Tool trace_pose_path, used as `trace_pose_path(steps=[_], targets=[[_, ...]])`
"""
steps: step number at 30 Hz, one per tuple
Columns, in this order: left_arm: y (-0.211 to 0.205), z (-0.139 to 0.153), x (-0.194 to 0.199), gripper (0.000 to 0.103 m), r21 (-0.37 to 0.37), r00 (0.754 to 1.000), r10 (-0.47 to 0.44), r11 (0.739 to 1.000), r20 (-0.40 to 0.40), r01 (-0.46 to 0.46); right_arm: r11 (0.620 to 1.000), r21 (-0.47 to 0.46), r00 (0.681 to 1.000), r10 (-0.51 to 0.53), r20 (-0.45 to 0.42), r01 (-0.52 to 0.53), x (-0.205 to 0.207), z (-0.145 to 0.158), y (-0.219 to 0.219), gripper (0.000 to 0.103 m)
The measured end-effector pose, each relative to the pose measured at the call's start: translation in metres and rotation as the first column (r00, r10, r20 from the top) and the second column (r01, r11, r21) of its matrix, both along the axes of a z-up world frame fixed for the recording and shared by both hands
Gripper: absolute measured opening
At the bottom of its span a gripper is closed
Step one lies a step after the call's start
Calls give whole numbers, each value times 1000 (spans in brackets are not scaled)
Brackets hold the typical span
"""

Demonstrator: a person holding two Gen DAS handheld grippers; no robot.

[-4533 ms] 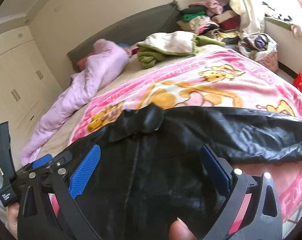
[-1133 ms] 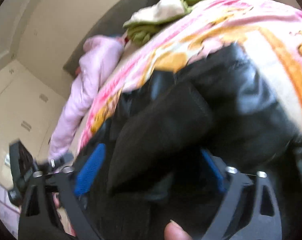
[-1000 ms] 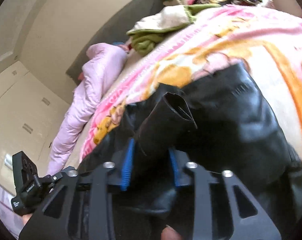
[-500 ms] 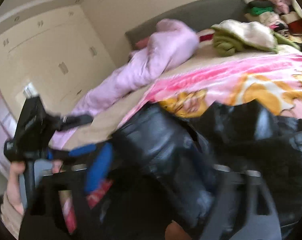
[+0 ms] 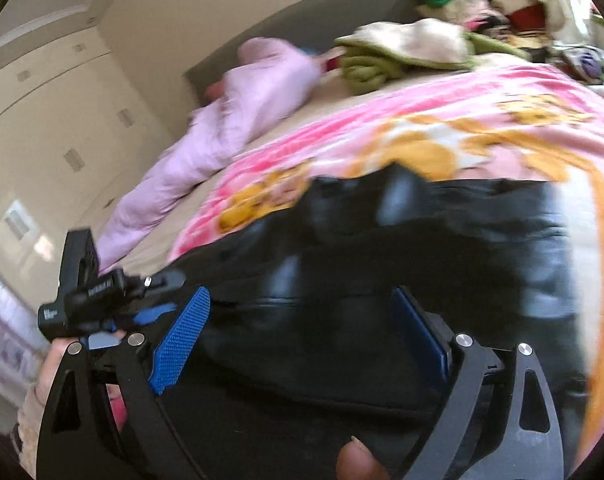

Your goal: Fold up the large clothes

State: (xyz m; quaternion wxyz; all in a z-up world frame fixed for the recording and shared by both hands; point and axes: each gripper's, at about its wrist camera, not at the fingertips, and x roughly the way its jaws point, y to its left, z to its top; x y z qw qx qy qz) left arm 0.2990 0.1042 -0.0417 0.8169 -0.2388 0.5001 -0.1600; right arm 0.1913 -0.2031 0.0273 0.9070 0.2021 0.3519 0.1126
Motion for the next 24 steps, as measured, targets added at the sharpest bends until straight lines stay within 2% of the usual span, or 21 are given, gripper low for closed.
trace_pose_path(steps=[2,6,10,14,17,21,24], targets=[[1,2,0,37,38,1000,13,999,21,-14,998,-34,998,-56,-6,55,-8,-2,-22,91],[-1,13,-5,26,13,997,-9,1000,72,8,987,-58,988,-151,-16,149,-20,-7,-57,91],[-10,46,-21,23,7,981,-43,999,191,42,972,-47,973,-229,-15,228,-29,-11,-86,90],[-8,82,-39,23,8,951,-47,999,306,47,960,-79,963,-271,-8,269,-25,-8,-99,76],[-7,82,-37,22,49,948,-43,998,314,29,958,-126,966,-257,12,256,-8,0,-99,68],[-6,60,-27,22,67,966,-38,998,255,22,960,-190,978,-208,-3,204,21,-3,-89,54],[-8,45,-23,22,97,973,-48,995,226,27,960,-246,987,-153,-53,136,49,-19,-74,54]])
